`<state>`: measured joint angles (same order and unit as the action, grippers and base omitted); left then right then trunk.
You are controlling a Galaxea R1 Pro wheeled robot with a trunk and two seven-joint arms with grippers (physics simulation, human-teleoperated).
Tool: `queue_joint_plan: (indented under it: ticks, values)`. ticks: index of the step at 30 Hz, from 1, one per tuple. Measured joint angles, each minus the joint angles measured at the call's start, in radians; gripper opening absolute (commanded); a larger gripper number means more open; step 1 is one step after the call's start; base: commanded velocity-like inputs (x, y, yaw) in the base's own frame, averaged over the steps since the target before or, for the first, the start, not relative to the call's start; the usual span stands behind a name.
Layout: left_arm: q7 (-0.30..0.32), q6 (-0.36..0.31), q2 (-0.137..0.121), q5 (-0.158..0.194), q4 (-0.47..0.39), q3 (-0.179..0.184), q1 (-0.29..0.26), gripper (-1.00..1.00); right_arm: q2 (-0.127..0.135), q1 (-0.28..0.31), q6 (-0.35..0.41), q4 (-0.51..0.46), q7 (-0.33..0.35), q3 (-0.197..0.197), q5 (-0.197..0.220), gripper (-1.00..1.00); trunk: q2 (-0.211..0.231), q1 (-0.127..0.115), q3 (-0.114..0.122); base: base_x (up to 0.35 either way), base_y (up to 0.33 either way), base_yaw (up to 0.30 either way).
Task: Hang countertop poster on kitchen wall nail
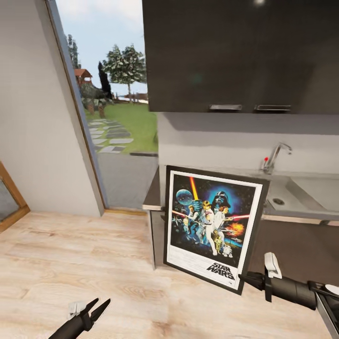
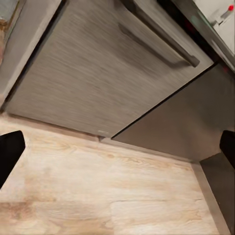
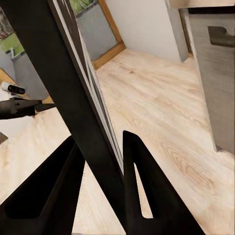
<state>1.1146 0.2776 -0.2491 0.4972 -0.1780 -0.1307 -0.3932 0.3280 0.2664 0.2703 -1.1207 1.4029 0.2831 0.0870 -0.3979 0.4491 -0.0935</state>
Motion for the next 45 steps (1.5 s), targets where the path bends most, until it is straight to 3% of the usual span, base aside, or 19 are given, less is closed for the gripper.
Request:
queue_joint_plan:
  ticks: [23, 45]
  values:
    - [0.001, 0.0, -0.001, 0.0, 0.0, 0.0, 0.0, 1.0, 0.0, 0.0, 0.0, 0.0, 0.0, 0.0, -0.002, -1.0, 0.0, 0.0, 0.0, 0.153, 0.271, 0.287]
    - [0.001, 0.001, -0.001, 0.0, 0.0, 0.0, 0.0, 1.0, 0.0, 0.0, -0.001, 0.0, -0.001, -0.001, 0.001, -1.0, 0.0, 0.0, 0.0, 0.162, 0.302, 0.036]
